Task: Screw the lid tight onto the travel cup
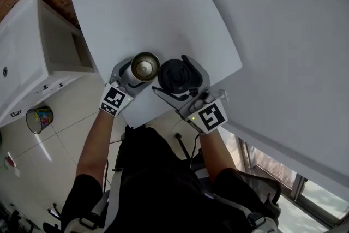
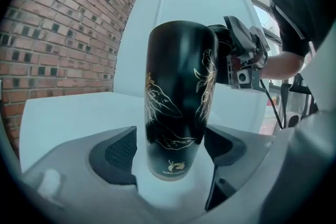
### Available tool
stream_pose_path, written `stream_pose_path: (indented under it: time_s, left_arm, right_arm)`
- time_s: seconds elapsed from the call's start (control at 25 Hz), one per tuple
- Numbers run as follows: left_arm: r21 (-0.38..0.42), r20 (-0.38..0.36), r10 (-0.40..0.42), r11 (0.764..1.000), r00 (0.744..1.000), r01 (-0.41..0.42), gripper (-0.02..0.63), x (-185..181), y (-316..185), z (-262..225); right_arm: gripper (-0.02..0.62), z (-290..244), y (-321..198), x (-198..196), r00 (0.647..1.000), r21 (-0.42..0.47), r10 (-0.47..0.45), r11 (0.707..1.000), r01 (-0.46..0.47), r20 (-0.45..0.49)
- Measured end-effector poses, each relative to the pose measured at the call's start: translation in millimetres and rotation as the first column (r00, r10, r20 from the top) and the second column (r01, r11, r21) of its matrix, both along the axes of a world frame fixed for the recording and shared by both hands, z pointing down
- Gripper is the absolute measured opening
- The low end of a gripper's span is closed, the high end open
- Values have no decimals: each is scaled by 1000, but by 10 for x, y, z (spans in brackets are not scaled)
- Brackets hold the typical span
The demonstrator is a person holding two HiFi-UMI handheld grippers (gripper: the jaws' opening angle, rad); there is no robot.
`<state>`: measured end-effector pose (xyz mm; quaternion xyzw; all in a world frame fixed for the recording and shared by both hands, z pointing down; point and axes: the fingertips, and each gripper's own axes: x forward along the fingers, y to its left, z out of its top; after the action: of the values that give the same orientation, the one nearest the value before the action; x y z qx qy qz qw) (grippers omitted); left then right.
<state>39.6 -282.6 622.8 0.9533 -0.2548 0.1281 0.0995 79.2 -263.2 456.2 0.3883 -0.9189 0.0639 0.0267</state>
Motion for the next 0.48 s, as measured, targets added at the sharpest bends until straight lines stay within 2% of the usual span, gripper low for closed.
stream_pose_path:
  time_s: [0.24, 0.4, 0.48]
  left_arm:
    - [10, 3, 56, 998, 998, -56, 408, 129, -14, 7]
    - [-5, -4, 80, 997, 997, -80, 374, 175, 15, 13]
    - [-10, -4, 79, 997, 997, -79, 373, 175, 23, 18]
  right_arm:
    - [474, -116, -84, 0, 999, 90, -19, 996, 16, 37]
    - [474, -60, -116, -122, 999, 20, -31, 999, 31, 16]
    - [474, -50, -136, -219, 999, 13, -46, 999, 45, 17]
